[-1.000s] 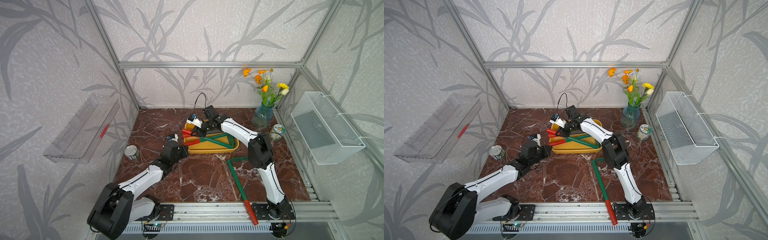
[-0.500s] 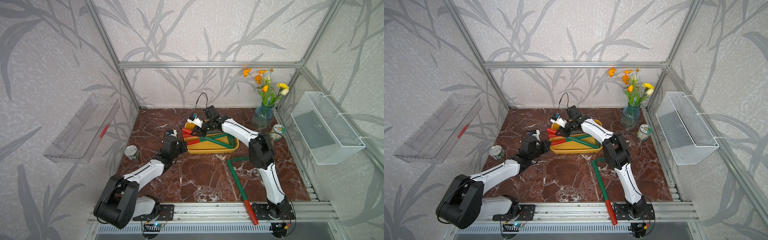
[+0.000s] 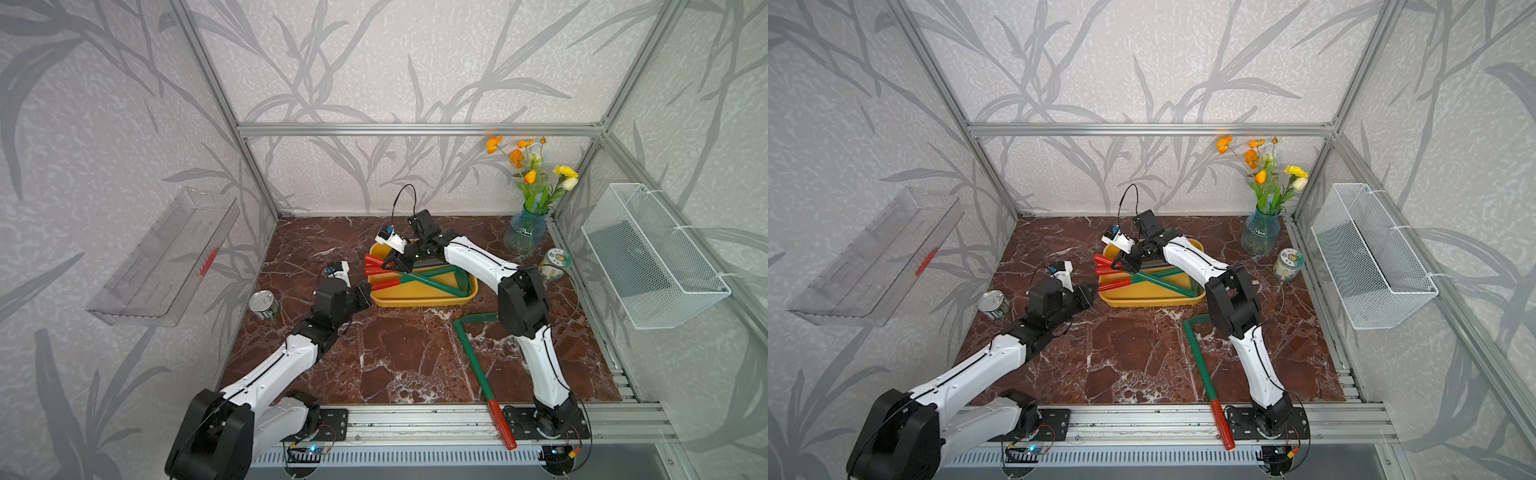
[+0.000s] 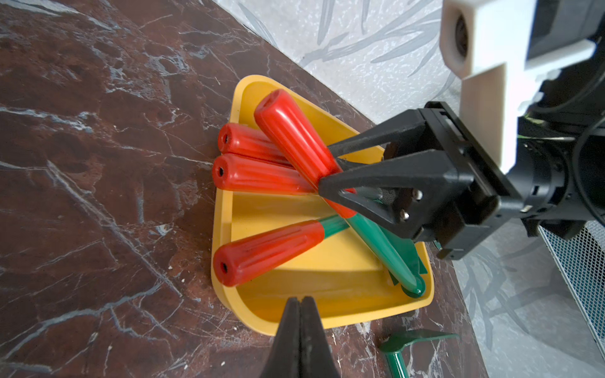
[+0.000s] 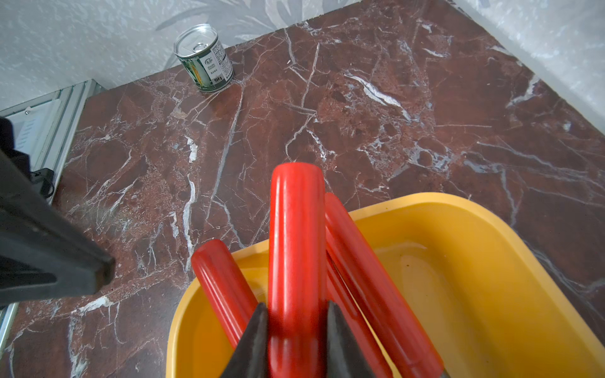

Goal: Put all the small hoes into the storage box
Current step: Adjust the hoe in the storage box.

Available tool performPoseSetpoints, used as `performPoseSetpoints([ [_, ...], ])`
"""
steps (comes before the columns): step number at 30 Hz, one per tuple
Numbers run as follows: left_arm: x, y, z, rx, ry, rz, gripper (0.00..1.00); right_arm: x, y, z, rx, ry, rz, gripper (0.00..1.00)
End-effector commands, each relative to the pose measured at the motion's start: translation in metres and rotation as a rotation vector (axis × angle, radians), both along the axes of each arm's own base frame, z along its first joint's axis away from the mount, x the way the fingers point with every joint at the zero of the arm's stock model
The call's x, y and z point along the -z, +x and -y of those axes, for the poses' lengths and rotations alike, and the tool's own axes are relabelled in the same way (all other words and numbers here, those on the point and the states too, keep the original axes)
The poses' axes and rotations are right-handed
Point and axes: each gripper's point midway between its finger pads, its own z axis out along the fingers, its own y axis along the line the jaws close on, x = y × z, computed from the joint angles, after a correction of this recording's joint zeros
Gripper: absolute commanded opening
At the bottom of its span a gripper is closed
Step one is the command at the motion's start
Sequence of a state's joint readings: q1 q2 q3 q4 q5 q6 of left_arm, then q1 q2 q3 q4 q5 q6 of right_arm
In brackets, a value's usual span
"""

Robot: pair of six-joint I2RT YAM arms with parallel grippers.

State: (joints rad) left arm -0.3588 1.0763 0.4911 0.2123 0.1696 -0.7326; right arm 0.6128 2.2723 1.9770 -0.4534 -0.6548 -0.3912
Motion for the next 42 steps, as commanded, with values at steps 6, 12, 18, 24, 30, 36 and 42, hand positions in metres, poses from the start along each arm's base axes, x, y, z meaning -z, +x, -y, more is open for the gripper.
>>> performPoseSetpoints([
  [6,0.032,0.003,0.007,0.014,-0.013,-0.077,0.00,-0.031,0.000,0.000,-0.004,0.058,0.032,0.00],
  [12,0.041,0.019,0.008,-0.001,0.027,-0.080,0.00,-0.030,-0.002,0.001,-0.010,0.060,0.025,0.00],
  [18,0.049,0.040,0.003,-0.036,0.046,-0.080,0.00,-0.023,-0.006,0.002,-0.011,0.057,0.005,0.00],
  [24,0.032,0.063,-0.006,-0.059,0.053,-0.026,0.00,-0.019,-0.012,0.006,-0.015,0.051,-0.001,0.00],
  [30,0.033,0.078,-0.018,-0.094,0.048,-0.012,0.00,-0.017,-0.015,0.009,-0.013,0.051,-0.002,0.00],
  [36,0.033,0.087,-0.022,-0.111,0.029,0.003,0.00,-0.023,-0.021,0.010,-0.028,0.064,-0.004,0.00],
  [42,0.001,0.074,-0.028,-0.112,0.013,0.054,0.00,-0.027,-0.032,0.011,-0.071,0.075,-0.029,0.00],
])
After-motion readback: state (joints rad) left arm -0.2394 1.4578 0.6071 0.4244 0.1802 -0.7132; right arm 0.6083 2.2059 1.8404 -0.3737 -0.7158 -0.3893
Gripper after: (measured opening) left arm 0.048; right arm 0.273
